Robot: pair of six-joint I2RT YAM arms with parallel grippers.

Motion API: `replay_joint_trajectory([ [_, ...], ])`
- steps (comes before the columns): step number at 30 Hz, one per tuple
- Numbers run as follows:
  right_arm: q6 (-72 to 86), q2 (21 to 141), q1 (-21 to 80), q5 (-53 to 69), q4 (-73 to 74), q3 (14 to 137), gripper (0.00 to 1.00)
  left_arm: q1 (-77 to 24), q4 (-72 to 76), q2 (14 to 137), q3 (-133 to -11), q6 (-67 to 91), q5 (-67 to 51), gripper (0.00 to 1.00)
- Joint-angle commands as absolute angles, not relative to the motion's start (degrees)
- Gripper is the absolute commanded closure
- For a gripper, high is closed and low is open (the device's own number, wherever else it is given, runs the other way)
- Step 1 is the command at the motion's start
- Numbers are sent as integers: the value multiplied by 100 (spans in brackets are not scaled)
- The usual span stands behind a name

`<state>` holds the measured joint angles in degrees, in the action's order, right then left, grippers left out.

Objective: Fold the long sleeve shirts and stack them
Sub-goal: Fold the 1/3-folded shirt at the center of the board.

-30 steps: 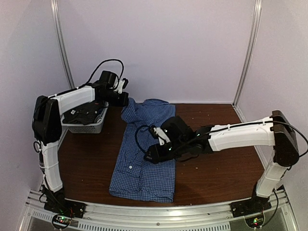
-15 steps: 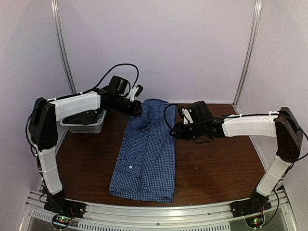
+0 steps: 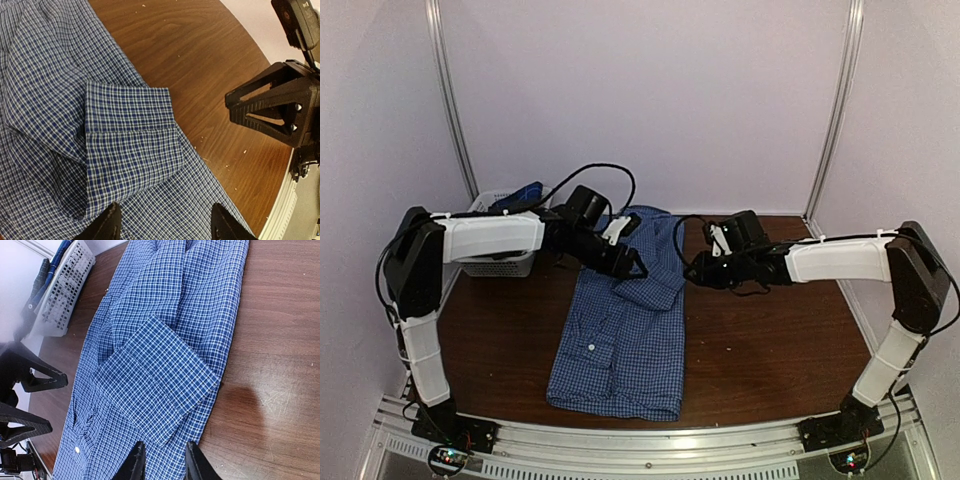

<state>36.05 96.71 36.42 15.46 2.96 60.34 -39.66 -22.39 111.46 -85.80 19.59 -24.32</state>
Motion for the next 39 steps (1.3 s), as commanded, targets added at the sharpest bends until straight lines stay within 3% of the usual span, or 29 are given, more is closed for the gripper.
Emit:
replay_joint_trajectory([
  [1,3503,9681,3664,1551,197,5864,71,-3929,-1666,10712,-8204,2293,-2833,36],
  [18,3264,10491,3782,1257,319,6496,55,-3736,-1812,11250,-8458,2636,-1549,44],
  [23,3306,10910,3721,1293,224,6836,55,-3464,-1695,11369,-8389,3017,-1337,48],
  [32,3209,11224,3708,1057,374,7379,63,-3120,-1604,11998,-8904,3289,-1709,54],
  [39,3088,11297,3708,1118,570,7641,90,-3087,-1653,12269,-9076,3600,-1610,61],
])
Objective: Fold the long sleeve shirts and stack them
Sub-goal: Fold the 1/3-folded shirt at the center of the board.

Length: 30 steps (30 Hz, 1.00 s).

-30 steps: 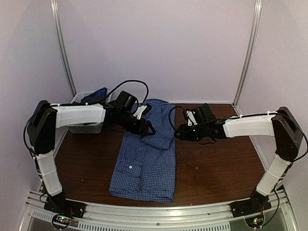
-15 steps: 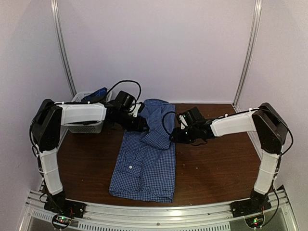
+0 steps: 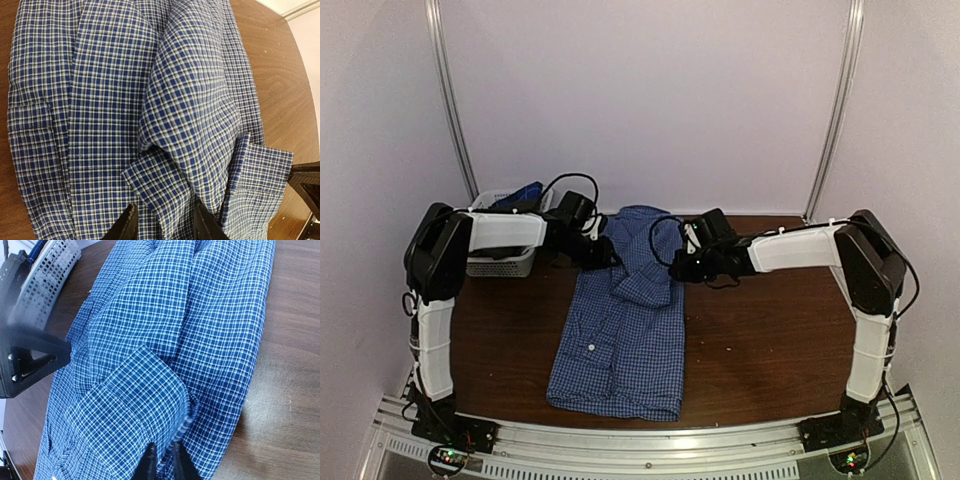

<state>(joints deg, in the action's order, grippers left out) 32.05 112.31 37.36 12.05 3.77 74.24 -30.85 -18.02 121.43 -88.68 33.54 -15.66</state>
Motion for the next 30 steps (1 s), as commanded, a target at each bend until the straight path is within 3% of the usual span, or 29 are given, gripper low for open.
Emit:
replay_joint_trajectory([
  [1,3055,11268,3707,1128,611,7683,94,-3085,-1652,12296,-9085,3644,-1589,62],
  [3,2966,11178,3725,1110,693,7757,100,-3085,-1648,12336,-9088,3707,-1544,65],
  [11,2352,10623,4064,1465,1067,7872,100,-3009,-1584,12369,-9051,3937,-1348,75],
  [23,1448,10219,5353,1851,1352,6796,100,-2896,-1415,12243,-8850,3962,-1513,76],
  [27,1347,10183,5431,1923,1369,6694,90,-2874,-1371,12243,-8790,3980,-1573,76],
  [30,1314,10011,5434,1893,1388,6727,73,-2865,-1368,12237,-8782,3958,-1623,75],
])
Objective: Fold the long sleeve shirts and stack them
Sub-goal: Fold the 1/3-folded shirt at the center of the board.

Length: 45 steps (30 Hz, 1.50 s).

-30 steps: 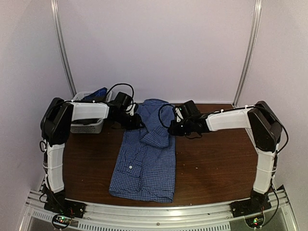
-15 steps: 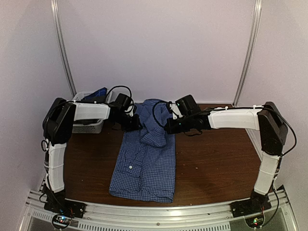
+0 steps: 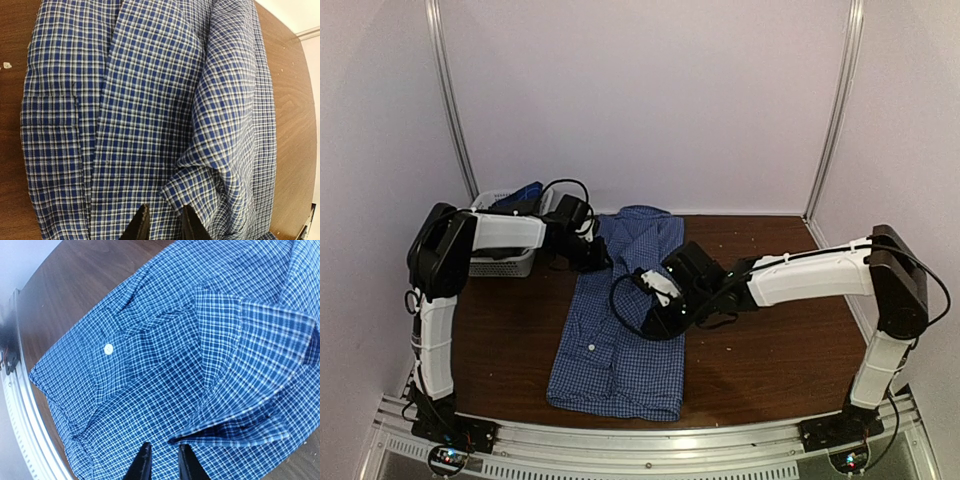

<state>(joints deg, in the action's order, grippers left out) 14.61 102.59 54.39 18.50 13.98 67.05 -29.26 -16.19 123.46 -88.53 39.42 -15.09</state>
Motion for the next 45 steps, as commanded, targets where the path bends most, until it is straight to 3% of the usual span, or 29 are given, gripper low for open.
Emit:
replay_joint_trajectory([
  [1,1310,9959,5438,1901,1393,6736,68,-2865,-1372,12228,-8776,3948,-1632,75],
  [15,2038,10011,4883,691,1337,6891,39,-2865,-1293,11971,-8490,3879,-1758,70],
  [23,2108,10636,4736,724,1013,7370,40,-2918,-1191,11501,-7913,3791,-1757,66],
  [28,2011,11139,4737,892,1125,7777,48,-2918,-1076,11136,-7473,3805,-1799,65],
  [33,1945,11107,4899,825,1340,7951,81,-2918,-1025,10852,-7209,3810,-1841,65],
  [36,1898,11004,5140,784,1463,7964,96,-2918,-999,10770,-7134,3825,-1872,65],
  [42,1873,10992,5911,816,1641,7880,97,-2918,-993,10724,-7115,3832,-1938,65],
  [45,1887,11019,6245,844,1694,7817,81,-2918,-993,10729,-7104,3825,-1961,65],
])
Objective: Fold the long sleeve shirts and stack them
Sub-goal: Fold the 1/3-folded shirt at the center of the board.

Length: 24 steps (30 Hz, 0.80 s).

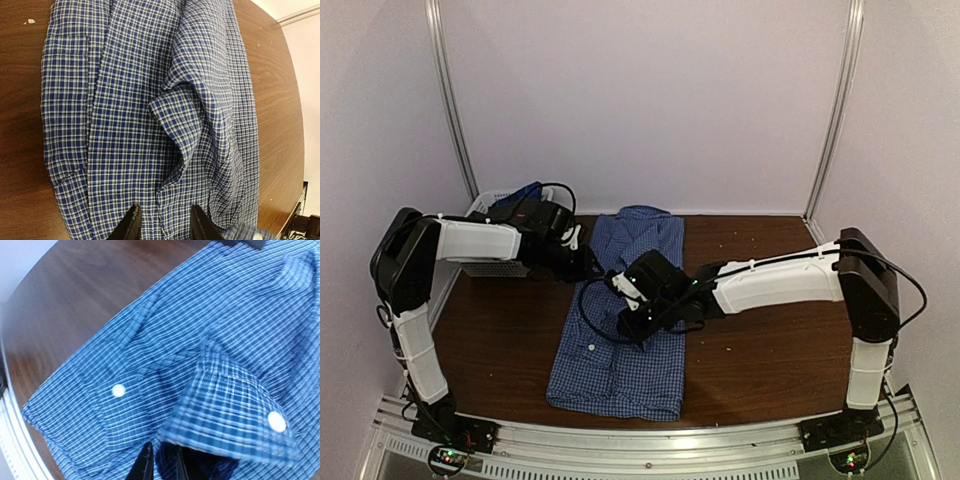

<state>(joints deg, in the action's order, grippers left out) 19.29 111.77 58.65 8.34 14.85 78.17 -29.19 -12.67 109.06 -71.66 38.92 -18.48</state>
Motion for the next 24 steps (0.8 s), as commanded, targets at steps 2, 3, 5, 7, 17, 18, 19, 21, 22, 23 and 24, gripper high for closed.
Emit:
replay_joint_trajectory([
  [2,1889,11016,6388,822,1772,7814,67,-2918,-993,10731,-7095,3825,-1977,65],
  [3,1894,10985,6431,800,1805,7802,62,-2918,-993,10734,-7089,3823,-1988,65],
  [5,1933,10857,6464,764,1807,7750,57,-2918,-993,10748,-7084,3814,-2004,64],
  [7,1980,10633,6452,678,1780,7662,51,-2918,-992,10757,-7076,3810,-2025,64],
  [17,2147,10342,5147,652,1483,7799,43,-2918,-974,10984,-7416,3857,-2055,64],
  [18,2140,10462,4896,739,1395,7929,44,-2918,-958,11047,-7482,3876,-2075,64],
  [19,2120,10592,4742,817,1342,8087,45,-2918,-954,11100,-7574,3897,-2090,64],
  [21,2081,10965,4451,950,1316,8456,47,-2918,-922,11233,-7707,3946,-2172,64],
  [22,2061,11167,4335,994,1321,8651,47,-2918,-908,11293,-7762,3966,-2206,64],
  [23,2035,11381,4210,1001,1322,8860,47,-2918,-897,11351,-7814,3986,-2209,64],
  [24,2040,11574,4096,1012,1330,9065,48,-2918,-887,11393,-7866,3997,-2198,64],
])
